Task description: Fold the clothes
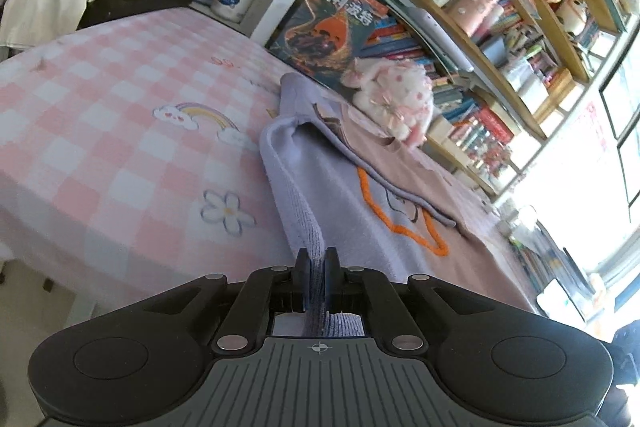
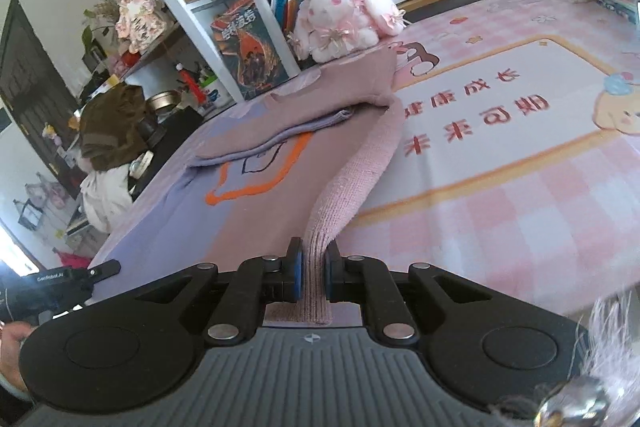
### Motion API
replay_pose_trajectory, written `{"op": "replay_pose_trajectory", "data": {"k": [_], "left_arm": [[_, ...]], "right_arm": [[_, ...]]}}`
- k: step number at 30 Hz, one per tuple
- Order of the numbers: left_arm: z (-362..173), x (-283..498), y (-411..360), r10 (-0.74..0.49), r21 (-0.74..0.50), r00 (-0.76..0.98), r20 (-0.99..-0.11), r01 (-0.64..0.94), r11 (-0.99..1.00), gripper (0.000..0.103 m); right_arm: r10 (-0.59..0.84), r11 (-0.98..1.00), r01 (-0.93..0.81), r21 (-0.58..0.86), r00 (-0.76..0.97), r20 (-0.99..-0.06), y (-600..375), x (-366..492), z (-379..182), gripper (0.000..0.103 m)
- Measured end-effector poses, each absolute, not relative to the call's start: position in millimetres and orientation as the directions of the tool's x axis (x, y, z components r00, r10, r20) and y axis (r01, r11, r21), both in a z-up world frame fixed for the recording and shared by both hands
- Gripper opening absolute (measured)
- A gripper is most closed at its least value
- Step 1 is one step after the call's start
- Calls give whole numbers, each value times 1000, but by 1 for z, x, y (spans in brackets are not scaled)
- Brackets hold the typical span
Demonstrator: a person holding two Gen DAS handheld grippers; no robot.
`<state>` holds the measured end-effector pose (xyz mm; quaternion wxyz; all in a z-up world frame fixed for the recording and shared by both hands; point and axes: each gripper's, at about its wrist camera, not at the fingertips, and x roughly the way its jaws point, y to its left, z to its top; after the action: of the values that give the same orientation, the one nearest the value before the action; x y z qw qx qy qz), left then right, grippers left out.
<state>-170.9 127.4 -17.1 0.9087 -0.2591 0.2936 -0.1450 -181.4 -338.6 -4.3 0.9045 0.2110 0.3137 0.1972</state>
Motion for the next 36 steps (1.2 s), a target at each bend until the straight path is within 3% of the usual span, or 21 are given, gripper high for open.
{"op": "replay_pose_trajectory", "data": {"k": [6,10,14,19,22,25,33,36], "left_arm": [[-23,-195,120,-440,-527,743,-505,139,838,4],[-25,-200,121,-471,-566,733,-491,143,812,4],[-14,-192,128,-523,-657,761,-383,174,733,4],[4,-172,135,-543,-758,817,-195,226,612,4],[9,-151,137,-518,-798,846,-126,223,559,4],[16,-129,135,-497,-785,858,-129,218,580,4],[33,-71,134,-467,-786,879,-100,217,578,4],[30,-44,129,-452,-773,881,-139,189,606,5]], "right_arm": [[490,838,-205,505,689,-534,-348,-216,-8,9],[490,833,-180,523,681,-544,-353,-228,-9,9],[514,805,-206,556,710,-481,-357,-231,8,9],[548,748,-281,602,773,-320,-362,-219,41,9],[531,724,-284,629,811,-246,-366,-199,54,9],[513,684,-257,682,835,-200,-372,-176,62,9],[458,699,-226,679,870,-182,-368,-112,72,9],[438,698,-192,690,877,-199,-369,-84,65,9]]}}
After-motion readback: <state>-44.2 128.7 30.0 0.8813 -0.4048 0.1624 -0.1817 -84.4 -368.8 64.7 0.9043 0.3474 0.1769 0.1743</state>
